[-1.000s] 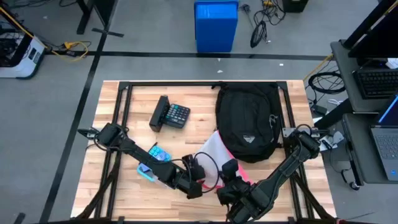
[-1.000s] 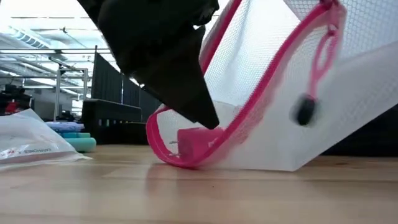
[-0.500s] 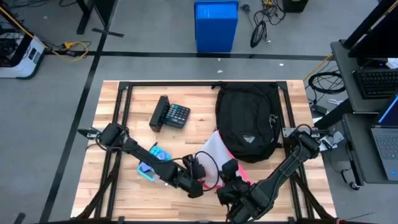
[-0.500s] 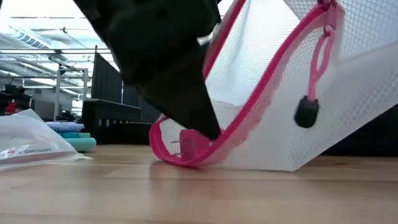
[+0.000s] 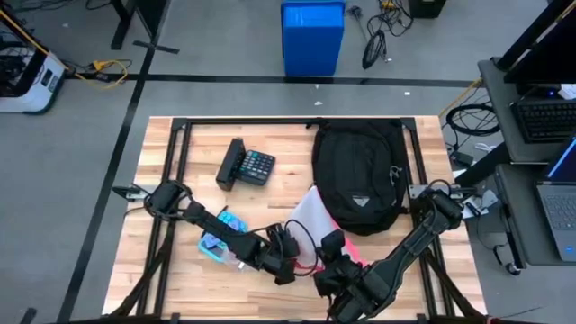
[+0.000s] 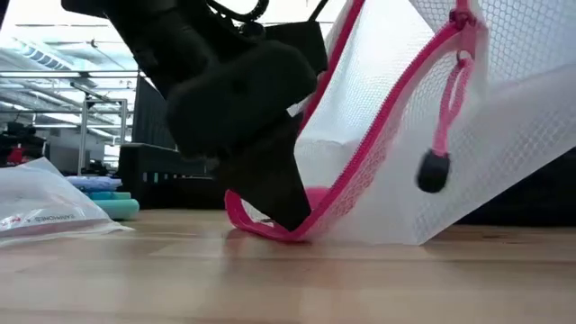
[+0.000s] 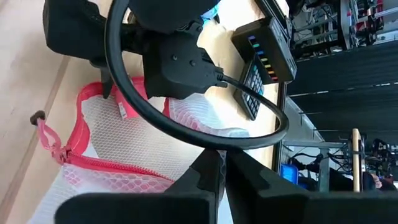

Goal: Unpack backpack
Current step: Remove the pink charger adapter from the white zip bag

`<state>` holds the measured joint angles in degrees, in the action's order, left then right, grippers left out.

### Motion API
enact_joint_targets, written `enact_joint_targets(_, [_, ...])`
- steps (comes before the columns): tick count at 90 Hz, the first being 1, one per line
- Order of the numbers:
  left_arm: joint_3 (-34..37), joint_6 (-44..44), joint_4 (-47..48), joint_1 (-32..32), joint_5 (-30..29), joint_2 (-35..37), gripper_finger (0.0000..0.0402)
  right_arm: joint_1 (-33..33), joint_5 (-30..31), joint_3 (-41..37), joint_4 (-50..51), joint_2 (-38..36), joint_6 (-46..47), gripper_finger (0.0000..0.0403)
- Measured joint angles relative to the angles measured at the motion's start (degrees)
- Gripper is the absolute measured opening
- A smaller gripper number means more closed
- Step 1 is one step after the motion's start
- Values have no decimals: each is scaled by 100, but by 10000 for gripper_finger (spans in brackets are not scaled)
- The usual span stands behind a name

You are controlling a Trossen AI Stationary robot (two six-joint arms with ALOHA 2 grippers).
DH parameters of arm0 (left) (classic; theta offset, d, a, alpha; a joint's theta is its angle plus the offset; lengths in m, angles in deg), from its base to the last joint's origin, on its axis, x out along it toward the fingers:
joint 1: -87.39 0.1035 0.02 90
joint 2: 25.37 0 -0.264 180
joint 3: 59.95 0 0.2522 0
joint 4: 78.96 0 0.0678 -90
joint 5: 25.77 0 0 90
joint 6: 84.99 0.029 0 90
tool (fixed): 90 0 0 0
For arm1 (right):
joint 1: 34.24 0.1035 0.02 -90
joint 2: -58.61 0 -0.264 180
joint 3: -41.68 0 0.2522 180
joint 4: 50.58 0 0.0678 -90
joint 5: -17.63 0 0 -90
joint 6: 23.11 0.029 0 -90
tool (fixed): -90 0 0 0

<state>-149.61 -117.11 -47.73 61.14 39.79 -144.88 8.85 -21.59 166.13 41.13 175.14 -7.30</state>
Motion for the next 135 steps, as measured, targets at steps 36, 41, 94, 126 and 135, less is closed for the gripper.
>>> enact_joint_targets(36, [-26,6,-109,-3,-23,0,196,0,-2,0,-15,0,0,0])
enact_joint_targets(41, [-33,108,-200,-3,-31,0,196,0,0,0,-15,0,2,0])
enact_joint_targets(94, [-43,409,-357,1,-39,14,130,2,-7,0,-15,0,1,0])
enact_joint_targets(126, [-48,553,391,-388,232,837,129,-21,0,0,57,0,159,0])
enact_joint_targets(135, [-48,500,708,-642,247,1188,129,-30,0,0,136,0,254,0])
